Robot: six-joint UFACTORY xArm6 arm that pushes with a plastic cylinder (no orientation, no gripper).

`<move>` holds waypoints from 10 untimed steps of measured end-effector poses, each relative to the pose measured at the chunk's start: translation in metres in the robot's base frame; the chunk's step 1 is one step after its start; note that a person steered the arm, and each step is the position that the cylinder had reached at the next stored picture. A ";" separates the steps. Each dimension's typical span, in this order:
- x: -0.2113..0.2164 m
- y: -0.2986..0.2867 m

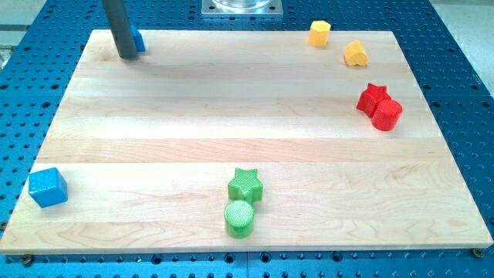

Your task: Move your arm diagonally top right to the green star

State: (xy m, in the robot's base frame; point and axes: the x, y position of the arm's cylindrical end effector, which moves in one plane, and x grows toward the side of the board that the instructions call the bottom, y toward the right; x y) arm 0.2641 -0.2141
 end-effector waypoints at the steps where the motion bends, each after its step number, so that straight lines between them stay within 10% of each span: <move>1: 0.019 0.009; 10: 0.100 0.370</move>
State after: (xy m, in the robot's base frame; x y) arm 0.3637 0.1555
